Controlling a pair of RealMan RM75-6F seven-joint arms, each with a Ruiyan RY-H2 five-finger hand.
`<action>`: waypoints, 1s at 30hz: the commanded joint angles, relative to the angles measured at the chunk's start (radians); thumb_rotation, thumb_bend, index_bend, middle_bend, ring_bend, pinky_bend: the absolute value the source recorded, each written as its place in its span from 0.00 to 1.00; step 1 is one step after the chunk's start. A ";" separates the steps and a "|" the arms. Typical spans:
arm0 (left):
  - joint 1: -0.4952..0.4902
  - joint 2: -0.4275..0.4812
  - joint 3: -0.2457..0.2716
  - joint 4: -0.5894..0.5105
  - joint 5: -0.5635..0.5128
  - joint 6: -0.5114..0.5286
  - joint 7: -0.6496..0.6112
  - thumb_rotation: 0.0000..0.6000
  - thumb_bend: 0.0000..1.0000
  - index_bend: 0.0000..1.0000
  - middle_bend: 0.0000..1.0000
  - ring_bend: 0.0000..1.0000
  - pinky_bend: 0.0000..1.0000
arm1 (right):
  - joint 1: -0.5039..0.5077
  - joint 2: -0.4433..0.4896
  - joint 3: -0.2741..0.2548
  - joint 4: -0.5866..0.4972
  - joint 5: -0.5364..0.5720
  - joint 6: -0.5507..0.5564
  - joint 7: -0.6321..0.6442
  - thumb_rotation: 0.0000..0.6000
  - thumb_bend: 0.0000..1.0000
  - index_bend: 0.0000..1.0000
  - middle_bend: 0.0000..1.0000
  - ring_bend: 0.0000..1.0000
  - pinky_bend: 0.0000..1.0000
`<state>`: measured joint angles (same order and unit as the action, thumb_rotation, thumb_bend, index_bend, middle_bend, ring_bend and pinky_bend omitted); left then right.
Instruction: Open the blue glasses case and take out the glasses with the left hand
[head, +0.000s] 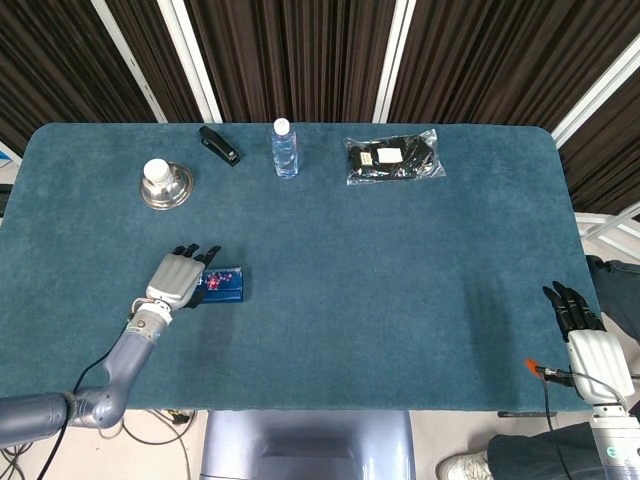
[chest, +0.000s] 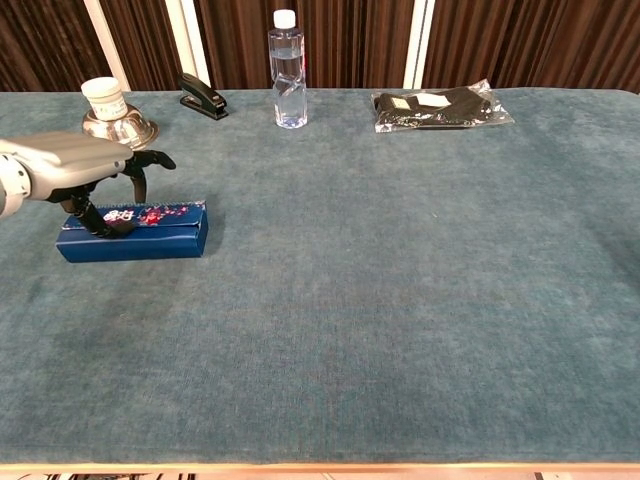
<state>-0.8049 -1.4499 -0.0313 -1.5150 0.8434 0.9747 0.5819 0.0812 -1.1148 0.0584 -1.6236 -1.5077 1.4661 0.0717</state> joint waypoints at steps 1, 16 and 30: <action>-0.002 -0.008 -0.008 0.012 0.000 0.004 0.006 1.00 0.39 0.08 0.30 0.12 0.21 | 0.000 0.000 0.000 0.001 0.000 0.000 0.000 1.00 0.05 0.00 0.00 0.00 0.23; 0.002 -0.046 -0.041 0.110 0.024 0.048 0.030 1.00 0.39 0.07 0.22 0.11 0.20 | -0.001 -0.001 0.000 0.001 0.000 0.002 0.001 1.00 0.05 0.00 0.00 0.00 0.23; 0.014 -0.056 -0.102 0.212 0.020 0.075 0.010 1.00 0.39 0.07 0.22 0.11 0.20 | -0.001 0.000 0.001 -0.001 0.001 0.001 0.000 1.00 0.05 0.00 0.00 0.00 0.23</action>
<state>-0.7932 -1.5082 -0.1311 -1.3024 0.8654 1.0502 0.5937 0.0805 -1.1147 0.0590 -1.6243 -1.5070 1.4666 0.0720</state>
